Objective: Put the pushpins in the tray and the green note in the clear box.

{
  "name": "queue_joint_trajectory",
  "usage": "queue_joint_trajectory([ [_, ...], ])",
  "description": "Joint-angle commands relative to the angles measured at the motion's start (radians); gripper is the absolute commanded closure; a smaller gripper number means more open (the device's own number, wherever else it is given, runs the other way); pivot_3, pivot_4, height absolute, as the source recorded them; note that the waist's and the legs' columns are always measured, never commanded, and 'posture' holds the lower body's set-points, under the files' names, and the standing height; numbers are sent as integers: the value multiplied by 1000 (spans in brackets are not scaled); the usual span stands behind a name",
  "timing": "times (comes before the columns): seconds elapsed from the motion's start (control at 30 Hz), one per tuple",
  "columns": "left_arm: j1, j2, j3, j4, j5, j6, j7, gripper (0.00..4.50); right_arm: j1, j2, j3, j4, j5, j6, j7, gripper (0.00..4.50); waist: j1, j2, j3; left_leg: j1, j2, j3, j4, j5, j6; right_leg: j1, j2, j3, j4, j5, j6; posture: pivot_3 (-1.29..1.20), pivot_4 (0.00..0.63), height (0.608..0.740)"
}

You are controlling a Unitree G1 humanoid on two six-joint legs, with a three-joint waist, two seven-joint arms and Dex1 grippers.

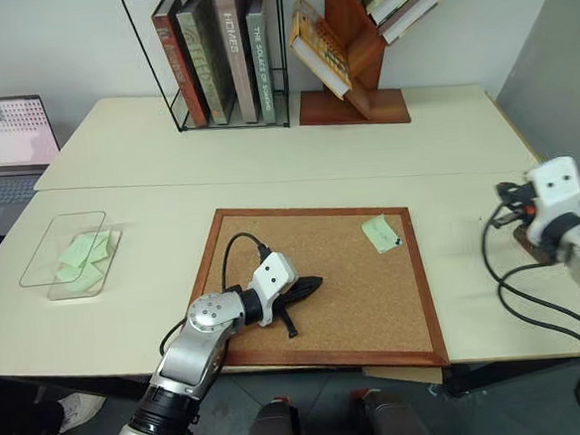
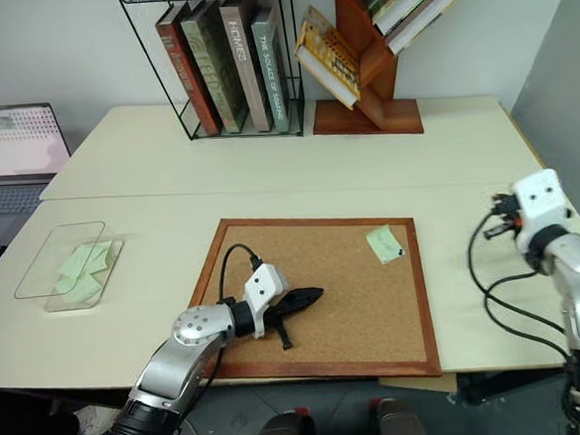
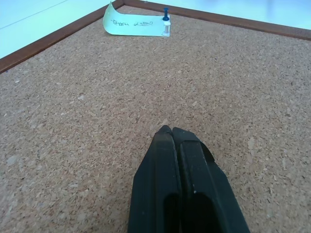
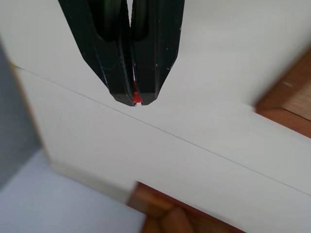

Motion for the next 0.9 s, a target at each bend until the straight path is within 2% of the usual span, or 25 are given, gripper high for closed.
queue_joint_trajectory([
  [0.03,22,-5,-42,27,21,6,-23,4500,69,-44,-73,-3,-40,6,-43,4483,0,1,-1,1,0,0,0,0,0,0,0,0,0,0,0,0,150,740],
  [0.23,23,-7,-44,35,23,-1,-28,4500,146,-81,-39,110,-76,-17,-27,4483,-2,5,-4,1,-1,1,0,0,0,1,1,1,-1,-1,-1,0,150,740],
  [0.53,25,-5,-37,35,23,-1,-30,4500,70,-63,7,332,-112,-113,-84,4483,-3,6,-4,1,-1,2,0,0,0,1,2,1,0,-1,-1,0,150,740],
  [0.9,32,-4,-33,32,24,-3,-26,4500,11,-56,-5,422,-80,-106,-99,2442,-3,6,-4,1,-1,1,0,0,0,1,4,1,0,0,0,0,150,740],
])
